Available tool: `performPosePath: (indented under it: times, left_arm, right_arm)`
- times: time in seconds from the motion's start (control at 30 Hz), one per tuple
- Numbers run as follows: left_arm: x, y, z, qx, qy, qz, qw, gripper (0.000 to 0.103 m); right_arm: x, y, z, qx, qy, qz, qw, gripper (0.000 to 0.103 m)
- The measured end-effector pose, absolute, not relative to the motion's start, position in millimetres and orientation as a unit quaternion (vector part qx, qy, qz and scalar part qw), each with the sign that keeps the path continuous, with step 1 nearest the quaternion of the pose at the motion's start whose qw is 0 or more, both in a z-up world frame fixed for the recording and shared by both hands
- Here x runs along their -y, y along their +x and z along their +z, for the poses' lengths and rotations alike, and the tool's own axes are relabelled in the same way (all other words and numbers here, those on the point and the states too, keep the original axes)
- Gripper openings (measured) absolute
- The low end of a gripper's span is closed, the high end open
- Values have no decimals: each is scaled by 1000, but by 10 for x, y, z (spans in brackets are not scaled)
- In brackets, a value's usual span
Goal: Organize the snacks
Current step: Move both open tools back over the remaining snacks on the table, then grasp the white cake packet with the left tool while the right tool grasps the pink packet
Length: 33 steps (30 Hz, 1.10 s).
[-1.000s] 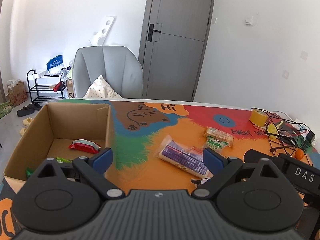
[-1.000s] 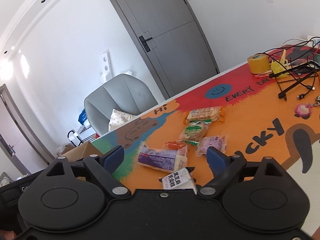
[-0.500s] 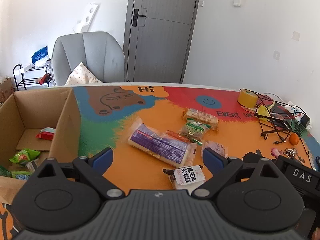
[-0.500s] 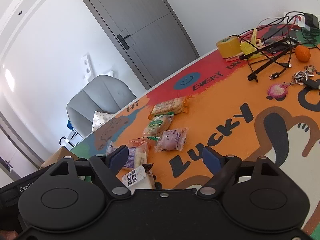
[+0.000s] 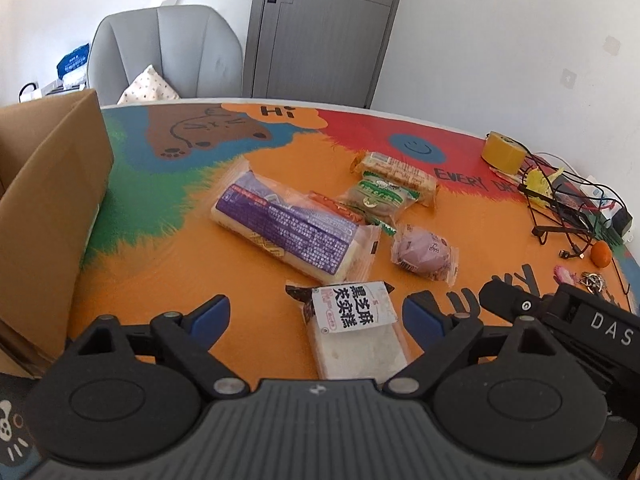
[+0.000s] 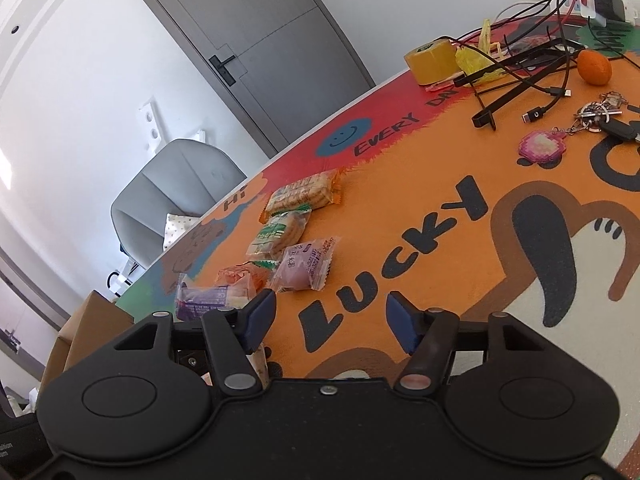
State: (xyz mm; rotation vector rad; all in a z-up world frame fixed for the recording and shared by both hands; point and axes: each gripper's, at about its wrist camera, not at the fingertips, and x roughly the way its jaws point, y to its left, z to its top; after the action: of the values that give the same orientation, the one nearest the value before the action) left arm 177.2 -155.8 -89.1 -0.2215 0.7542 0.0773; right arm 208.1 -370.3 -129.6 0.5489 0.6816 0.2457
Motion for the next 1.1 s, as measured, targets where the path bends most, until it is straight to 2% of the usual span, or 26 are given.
performPosePath:
  times: [0.07,0.17,0.23,0.3,0.4,0.87,1.1]
  left_arm:
    - [1580,1774,-919,-366,-106,35,924,93]
    - [1654,1777,-970,-372,-94,25,923,84]
    - [1691,1802,-1021,-385,-88,11,919,70]
    - [1722,1804,-1012,-384,-75,20,920,50]
    - [1694,1819,-994,-389,-82,22,917,46]
    - [1395,1843,-713,-350,-98,43,931,45]
    - [1207,1953,-602,-340,-117,49,932,45]
  right_arm:
    - [3694,2073,-1303,-327,263,120,900,62]
    - [3696,2061,-1315,-323,266,118,901,62]
    - [3704,2063,-1325,-323,269,117,900,62]
    - [3707,2069,-1327,-323,271,118,899,62]
    - [3693,2085,-1326,-323,270,121,899,63]
    - [3558,2284,-1332,-327,277,130,894,63]
    - [3434,2443,-1270,-331,269,130,895,68]
